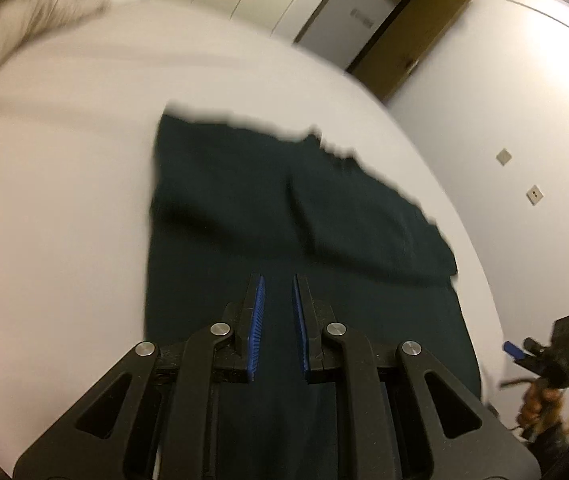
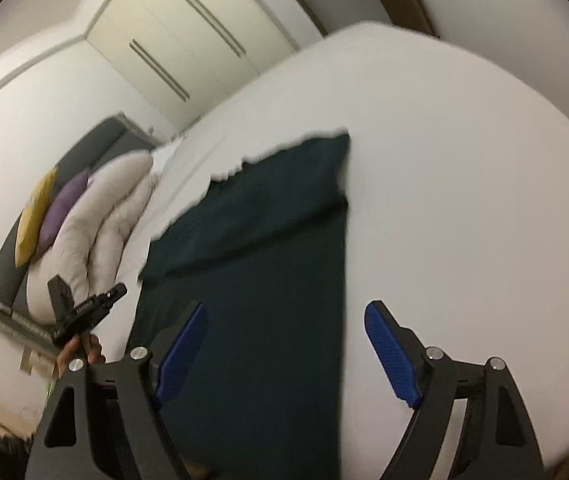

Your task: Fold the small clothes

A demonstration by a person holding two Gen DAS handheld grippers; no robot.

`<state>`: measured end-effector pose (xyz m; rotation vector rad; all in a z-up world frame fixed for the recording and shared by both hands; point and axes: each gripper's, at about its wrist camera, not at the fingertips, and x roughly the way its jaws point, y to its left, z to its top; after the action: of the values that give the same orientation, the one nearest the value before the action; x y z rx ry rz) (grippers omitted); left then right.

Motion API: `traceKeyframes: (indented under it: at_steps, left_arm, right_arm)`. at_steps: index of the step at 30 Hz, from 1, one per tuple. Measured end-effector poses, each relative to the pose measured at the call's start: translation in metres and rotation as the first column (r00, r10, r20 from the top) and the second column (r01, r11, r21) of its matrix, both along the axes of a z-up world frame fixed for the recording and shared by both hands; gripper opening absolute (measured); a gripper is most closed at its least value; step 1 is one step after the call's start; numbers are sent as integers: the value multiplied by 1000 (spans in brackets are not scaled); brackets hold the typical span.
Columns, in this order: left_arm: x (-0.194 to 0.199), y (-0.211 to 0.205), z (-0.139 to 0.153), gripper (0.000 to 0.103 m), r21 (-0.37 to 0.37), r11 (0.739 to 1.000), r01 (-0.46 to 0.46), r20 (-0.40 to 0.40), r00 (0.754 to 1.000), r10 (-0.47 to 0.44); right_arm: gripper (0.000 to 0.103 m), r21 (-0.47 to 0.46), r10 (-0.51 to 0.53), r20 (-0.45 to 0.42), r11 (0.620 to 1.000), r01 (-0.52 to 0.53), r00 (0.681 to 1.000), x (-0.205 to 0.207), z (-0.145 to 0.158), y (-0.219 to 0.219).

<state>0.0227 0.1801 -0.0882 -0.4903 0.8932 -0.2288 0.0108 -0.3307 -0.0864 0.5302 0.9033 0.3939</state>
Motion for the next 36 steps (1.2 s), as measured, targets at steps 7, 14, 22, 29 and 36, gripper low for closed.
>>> traceKeyframes:
  at_steps: [7, 14, 22, 29, 36]
  left_arm:
    - [-110, 30, -30, 14, -127, 987, -96, -196, 978, 70]
    - [-168, 38, -59, 29, -315, 936, -159, -308, 950, 58]
    - [-177, 31, -63, 66, -394, 906, -155, -288, 957, 38]
    - [-174, 32, -64, 66, -409, 901, -142, -292, 956, 18]
    - [-156, 22, -76, 66, -363, 922, -134, -357, 934, -5]
  right_arm:
    - [83, 49, 63, -106, 997, -58, 992, -53, -42, 14]
    - [80, 111, 97, -212, 991, -74, 972, -59, -67, 12]
    - [80, 148, 87, -259, 988, -50, 962, -69, -84, 9]
    - [74, 188, 128, -286, 979, -75, 950, -67, -93, 7]
    - [37, 201, 163, -313, 974, -102, 936, -65, -103, 21]
